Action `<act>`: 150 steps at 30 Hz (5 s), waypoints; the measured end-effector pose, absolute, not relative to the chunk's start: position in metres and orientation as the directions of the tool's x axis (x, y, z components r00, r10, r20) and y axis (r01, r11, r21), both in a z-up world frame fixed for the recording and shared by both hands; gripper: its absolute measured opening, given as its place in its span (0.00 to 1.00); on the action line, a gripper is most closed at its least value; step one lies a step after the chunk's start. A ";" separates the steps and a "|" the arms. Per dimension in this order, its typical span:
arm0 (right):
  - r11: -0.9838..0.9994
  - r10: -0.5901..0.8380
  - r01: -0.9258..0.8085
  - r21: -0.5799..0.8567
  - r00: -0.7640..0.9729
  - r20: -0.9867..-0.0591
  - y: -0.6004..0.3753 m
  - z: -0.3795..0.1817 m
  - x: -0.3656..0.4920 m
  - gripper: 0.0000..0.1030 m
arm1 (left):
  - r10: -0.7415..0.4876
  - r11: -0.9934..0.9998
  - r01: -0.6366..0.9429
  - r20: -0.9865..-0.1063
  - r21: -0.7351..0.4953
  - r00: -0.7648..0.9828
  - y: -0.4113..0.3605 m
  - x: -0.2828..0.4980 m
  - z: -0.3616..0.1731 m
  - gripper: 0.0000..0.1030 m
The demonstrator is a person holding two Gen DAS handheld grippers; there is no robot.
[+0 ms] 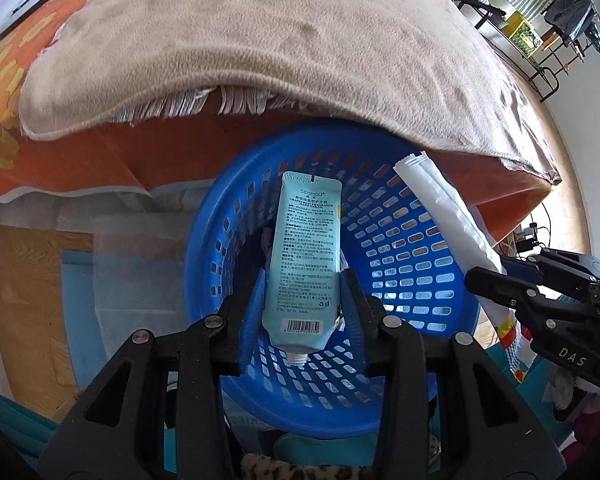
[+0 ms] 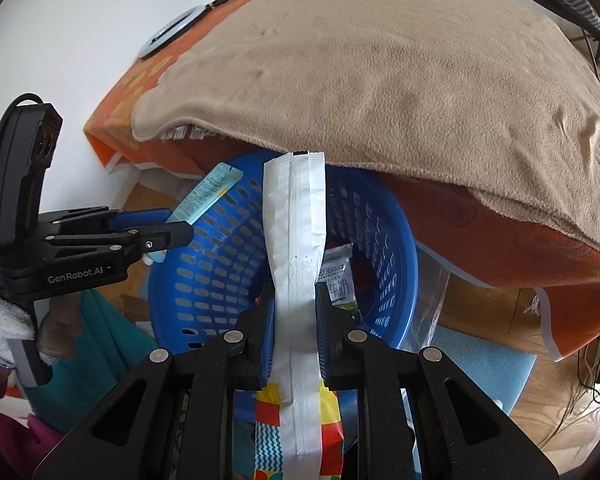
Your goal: Collect trash
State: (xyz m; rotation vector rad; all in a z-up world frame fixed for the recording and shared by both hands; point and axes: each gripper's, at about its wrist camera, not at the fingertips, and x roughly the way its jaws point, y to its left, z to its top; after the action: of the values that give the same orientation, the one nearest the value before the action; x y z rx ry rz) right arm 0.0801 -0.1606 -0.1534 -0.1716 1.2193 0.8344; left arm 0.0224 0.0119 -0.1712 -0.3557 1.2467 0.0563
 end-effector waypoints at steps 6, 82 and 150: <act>0.705 0.438 -0.647 0.291 0.076 -0.896 -0.150 -0.169 0.078 0.16 | -0.159 0.940 -0.248 -0.943 -0.236 0.293 0.015 0.021 -0.184 0.37; 0.859 0.259 -0.508 0.059 0.333 -0.907 -0.172 -0.135 0.102 0.60 | -0.011 0.947 -0.286 -0.908 -0.144 0.420 0.026 0.032 -0.118 0.62; 0.812 0.548 -0.539 0.225 0.570 -0.613 -0.192 0.022 0.107 0.77 | 0.173 0.954 -0.282 -0.576 -0.105 0.799 0.019 0.008 0.086 0.99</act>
State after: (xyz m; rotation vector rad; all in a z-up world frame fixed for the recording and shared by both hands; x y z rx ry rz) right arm 0.1073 -0.1923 0.0223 0.0134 0.7242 0.6374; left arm 0.0075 0.0188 0.0859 -0.1892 0.5976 0.2458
